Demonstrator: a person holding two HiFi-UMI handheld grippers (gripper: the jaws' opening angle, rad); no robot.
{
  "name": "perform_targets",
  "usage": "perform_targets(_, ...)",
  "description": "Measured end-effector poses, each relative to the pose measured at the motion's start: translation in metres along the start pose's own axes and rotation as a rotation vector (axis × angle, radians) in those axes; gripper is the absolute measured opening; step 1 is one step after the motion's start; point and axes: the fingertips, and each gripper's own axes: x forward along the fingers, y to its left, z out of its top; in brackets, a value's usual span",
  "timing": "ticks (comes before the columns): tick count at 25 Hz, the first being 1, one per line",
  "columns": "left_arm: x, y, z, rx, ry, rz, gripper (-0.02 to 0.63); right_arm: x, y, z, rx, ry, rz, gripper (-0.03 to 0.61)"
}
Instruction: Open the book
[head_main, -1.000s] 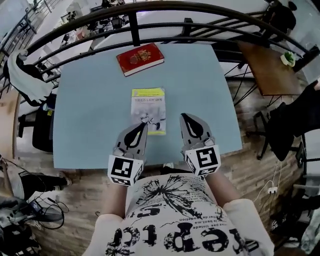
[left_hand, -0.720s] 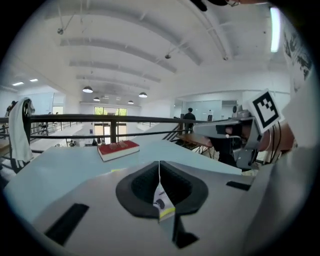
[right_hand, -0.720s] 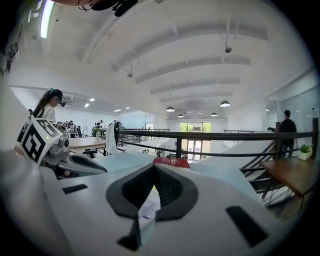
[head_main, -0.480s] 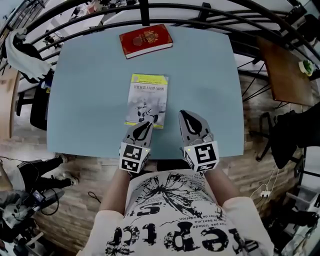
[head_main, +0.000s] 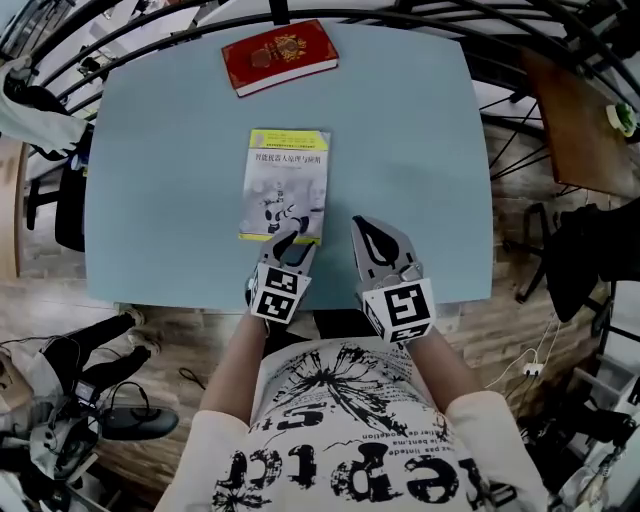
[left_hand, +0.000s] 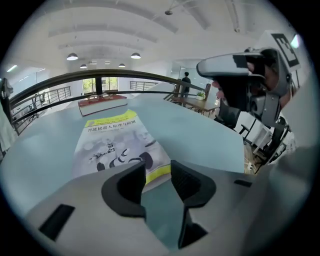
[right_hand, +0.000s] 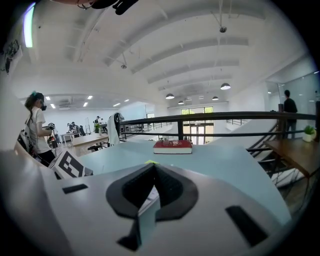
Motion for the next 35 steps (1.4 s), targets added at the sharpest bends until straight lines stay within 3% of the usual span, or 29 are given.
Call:
perform_targets(5,0.010,0.003,-0.010,0.000,0.049,0.029,0.155,0.003,0.000,-0.006,0.007,0.009,0.007,0.011)
perform_targets(15,-0.002,0.008,-0.002,-0.020,0.007,0.041,0.069,-0.005,0.002,-0.006,0.007,0.010,0.006,0.011)
perform_targets(26,-0.064,0.034,0.035,0.014,-0.165,0.077,0.044,0.002,0.041,0.019,-0.061,-0.041,0.050,0.011)
perform_targets(31,-0.110,0.071,0.043,0.007,-0.247,0.099,0.038,0.015,0.077,0.042,-0.112,-0.090,0.058,0.011)
perform_targets(35,-0.141,0.110,0.037,-0.053,-0.282,0.111,0.038,0.030,0.106,0.052,-0.125,-0.097,0.047,0.011)
